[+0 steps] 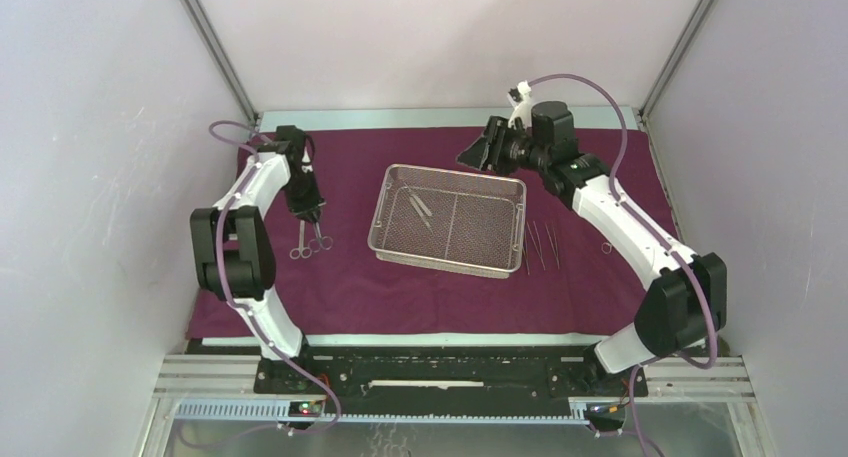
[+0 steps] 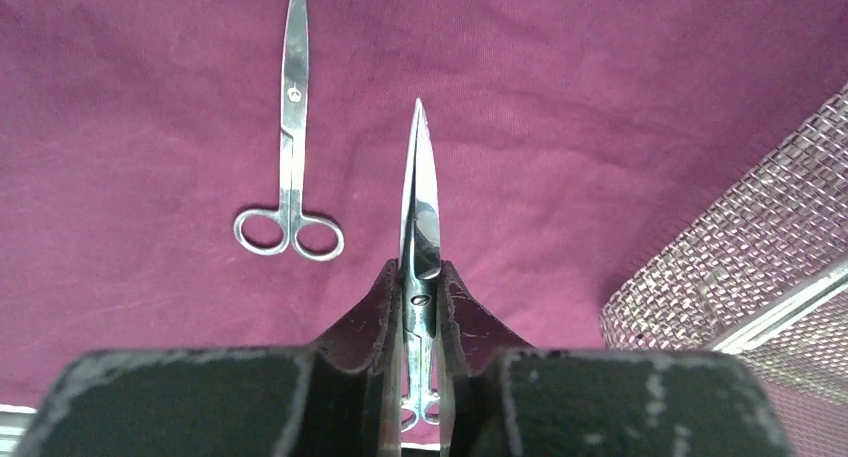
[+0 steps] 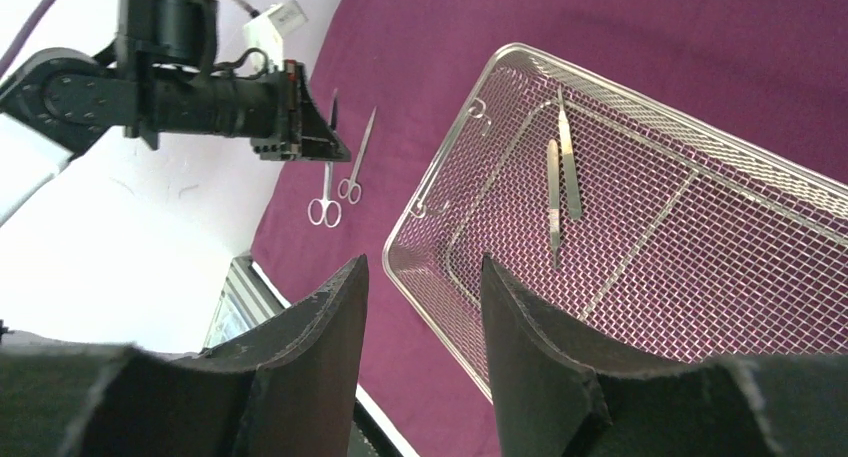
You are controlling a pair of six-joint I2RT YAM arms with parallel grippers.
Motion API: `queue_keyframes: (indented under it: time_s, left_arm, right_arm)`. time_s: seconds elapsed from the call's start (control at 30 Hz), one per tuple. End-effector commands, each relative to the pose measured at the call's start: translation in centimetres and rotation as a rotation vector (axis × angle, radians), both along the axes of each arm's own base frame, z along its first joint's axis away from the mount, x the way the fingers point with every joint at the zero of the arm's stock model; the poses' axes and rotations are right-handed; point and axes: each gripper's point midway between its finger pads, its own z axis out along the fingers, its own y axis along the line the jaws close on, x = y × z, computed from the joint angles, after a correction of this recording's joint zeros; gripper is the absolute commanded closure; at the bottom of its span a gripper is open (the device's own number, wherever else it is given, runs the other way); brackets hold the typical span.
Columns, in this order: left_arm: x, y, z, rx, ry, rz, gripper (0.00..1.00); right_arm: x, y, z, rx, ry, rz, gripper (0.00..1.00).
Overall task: Open and lay out the surgical kit
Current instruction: Place the medical item in the surgical kit.
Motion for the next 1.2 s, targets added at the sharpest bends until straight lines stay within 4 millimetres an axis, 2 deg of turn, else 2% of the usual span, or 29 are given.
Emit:
queue_keyframes:
  time_s: [0.0,0.03,0.17,0.37,0.53,0.8,1.17]
  left_arm:
    - [3.4,0.4,1.9,0.072,-0.099,-0.074,1.0]
    - [3.7,-0.5,1.5,0.079,-0.094,-0.106,1.0]
    - [4.2,-1.6,-0.9,0.059,-0.067,-0.138,1.0]
    - [3.0,-2.3,-4.2,0.025,-0.022,-0.144,1.0]
    - [2.2,-2.0,-5.6,0.036,0.011,-0.157,1.0]
    - [1.7,-1.4,-6.1,0.07,0.042,-0.162,0.99]
    - [0.7,-0.6,-5.8,0.108,0.06,-0.16,0.97]
  right_arm:
    - [-0.6,-0.7,2.6,0.011,-0.086,0.004,0.46]
    - [-0.6,-0.8,2.7,0.011,-0.087,0.003,0.46]
    - [-0.7,-0.9,2.9,0.014,-0.092,0.002,0.47]
    - [-0.7,-1.1,3.2,0.02,-0.099,-0.001,0.47]
    - [-0.7,-1.0,2.9,0.023,-0.093,0.005,0.47]
    - [-0.5,-1.1,2.6,0.022,-0.086,0.002,0.47]
    - [-0.4,-1.0,2.5,0.024,-0.081,0.005,0.47]
